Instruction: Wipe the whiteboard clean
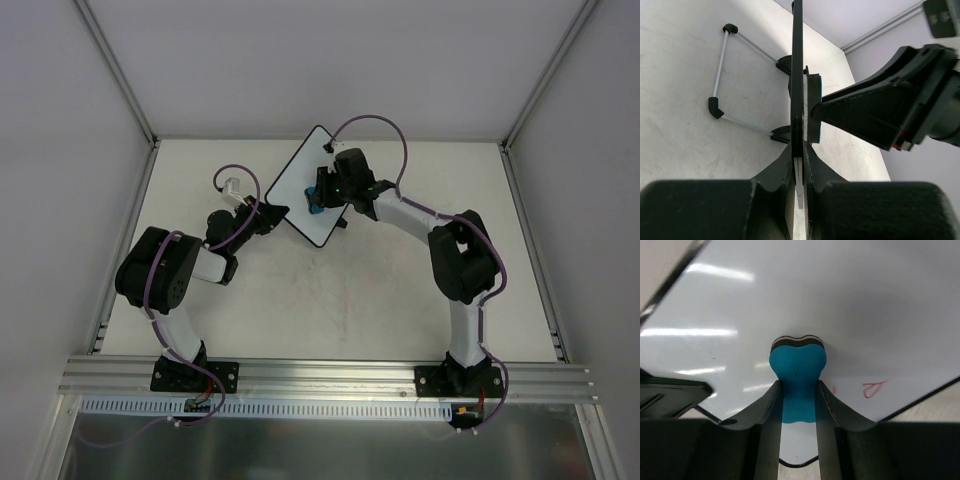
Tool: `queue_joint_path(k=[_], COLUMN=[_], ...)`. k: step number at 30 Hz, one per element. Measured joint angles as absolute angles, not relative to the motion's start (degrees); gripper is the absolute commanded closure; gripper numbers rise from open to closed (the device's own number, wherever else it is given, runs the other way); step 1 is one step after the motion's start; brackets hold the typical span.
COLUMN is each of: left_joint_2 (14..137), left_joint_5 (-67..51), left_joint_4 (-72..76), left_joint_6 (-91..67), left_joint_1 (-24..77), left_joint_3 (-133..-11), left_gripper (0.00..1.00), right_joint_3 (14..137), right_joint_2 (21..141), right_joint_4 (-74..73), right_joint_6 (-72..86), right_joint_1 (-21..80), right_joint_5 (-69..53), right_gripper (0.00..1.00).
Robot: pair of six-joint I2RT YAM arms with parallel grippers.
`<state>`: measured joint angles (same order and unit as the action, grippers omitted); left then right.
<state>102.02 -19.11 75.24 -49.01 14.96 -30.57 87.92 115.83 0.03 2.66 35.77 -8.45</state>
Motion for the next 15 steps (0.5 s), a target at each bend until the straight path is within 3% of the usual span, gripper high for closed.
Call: queue_joint_path(k=[15], left_joint_2=[102.02], left_joint_5=[-19.29], left_joint_4=[75.55], left_joint_6=[-48.90], left_joint_1=[15.05], left_joint_3=[-30.57], left_gripper=[1.00], right_joint_3=[82.50], right_joint_2=[117.21], right_joint_4=[-0.03], right_joint_6=[17.58], right_joint_1=[26.04], right_joint_5=[-9.10], right_gripper=[1.00])
